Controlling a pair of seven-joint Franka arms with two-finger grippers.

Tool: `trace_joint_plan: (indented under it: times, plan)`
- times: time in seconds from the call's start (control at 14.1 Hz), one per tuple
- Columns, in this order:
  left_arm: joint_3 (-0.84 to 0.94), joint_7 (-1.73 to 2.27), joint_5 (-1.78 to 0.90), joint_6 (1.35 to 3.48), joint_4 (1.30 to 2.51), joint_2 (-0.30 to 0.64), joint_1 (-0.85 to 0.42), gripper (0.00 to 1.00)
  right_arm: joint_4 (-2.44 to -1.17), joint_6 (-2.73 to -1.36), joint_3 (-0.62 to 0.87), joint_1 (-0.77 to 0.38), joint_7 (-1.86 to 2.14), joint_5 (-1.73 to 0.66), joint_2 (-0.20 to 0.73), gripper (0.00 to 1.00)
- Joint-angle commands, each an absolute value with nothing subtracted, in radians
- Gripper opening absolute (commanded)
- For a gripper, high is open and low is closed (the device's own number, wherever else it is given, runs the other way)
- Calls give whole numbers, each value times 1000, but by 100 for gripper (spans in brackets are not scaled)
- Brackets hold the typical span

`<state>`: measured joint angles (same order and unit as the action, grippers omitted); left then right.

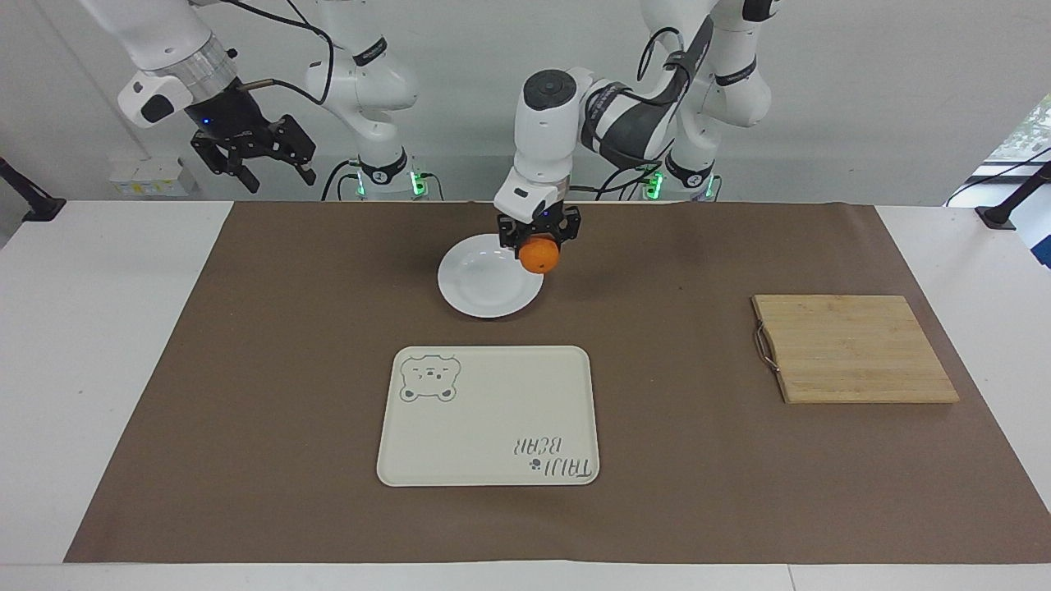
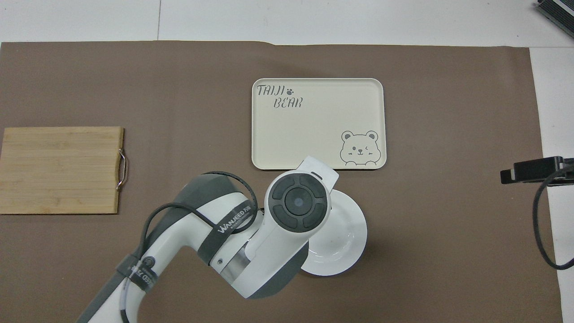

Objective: Place orange and plate with both arms
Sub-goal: 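Carry the orange with the left gripper over the white plate, then release the orange onto the plate and withdraw the left gripper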

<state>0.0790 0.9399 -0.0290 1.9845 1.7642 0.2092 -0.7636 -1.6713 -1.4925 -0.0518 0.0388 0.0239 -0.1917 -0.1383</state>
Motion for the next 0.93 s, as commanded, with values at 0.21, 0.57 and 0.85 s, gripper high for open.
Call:
trace_joint_plan:
  times: [0.21, 0.57, 0.85]
  plan:
    - [61, 1014, -31, 2109, 1847, 195, -845, 0, -1709, -1505, -51, 52, 17, -227, -169, 100]
    - [58, 1037, -28, 2181, 1890, 228, -905, 0, -1732, -1526, -54, 72, 52, -301, -169, 100]
    - [58, 1078, -12, 2238, 1891, 299, -949, 0, -1793, -1540, -61, 115, 168, -391, -189, 100]
